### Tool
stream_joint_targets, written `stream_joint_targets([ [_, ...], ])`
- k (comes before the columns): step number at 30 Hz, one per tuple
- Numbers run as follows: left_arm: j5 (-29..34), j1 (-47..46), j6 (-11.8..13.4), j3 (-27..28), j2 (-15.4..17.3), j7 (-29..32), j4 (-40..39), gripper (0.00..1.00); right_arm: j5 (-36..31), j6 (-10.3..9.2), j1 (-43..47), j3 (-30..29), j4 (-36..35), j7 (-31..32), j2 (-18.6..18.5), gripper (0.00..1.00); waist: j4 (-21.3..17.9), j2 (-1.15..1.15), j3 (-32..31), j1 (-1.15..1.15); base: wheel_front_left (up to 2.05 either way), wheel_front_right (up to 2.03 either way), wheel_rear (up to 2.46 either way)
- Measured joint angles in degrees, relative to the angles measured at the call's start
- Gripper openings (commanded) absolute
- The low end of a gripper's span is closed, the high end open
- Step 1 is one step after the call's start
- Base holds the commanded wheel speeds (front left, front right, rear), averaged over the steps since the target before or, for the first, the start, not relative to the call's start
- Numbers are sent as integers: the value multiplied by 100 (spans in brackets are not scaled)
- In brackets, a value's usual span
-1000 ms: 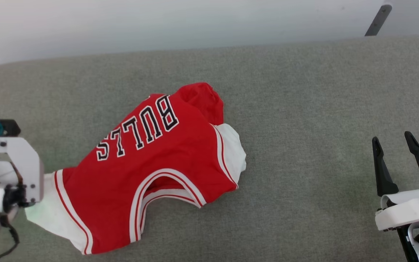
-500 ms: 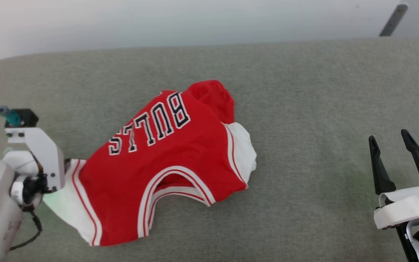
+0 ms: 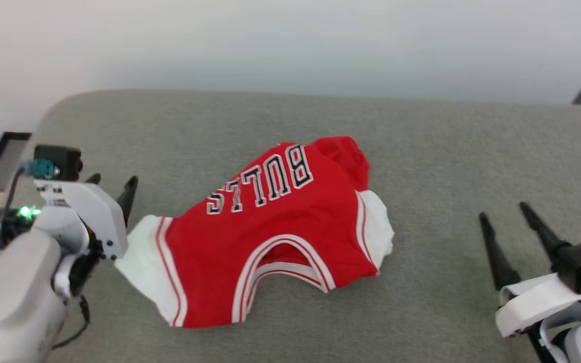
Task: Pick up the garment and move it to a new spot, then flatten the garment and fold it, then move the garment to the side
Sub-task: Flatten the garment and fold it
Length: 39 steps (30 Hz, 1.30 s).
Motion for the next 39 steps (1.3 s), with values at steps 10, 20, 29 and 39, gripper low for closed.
stream_joint_targets([
  [10,162,1076,597,361,-32,-1817,-862,100,968,0,-41,894,175,951,-270,100,560,0,-331,0,0,0,0],
  [20,501,2184,1151,877,-280,-2553,-1939,100,1772,0,-302,1042,631,2517,-455,100,1147,0,-396,0,0,0,0],
  [29,1270,3027,1150,2042,-1239,-2576,-2818,100,1908,-1,-627,859,1090,3220,-520,100,1634,0,-192,0,0,0,0],
  [39,1940,3338,604,2952,-2130,-2576,-2964,100,1903,-1,-1062,826,1795,3409,-494,0,2003,0,108,0,0,0,0],
])
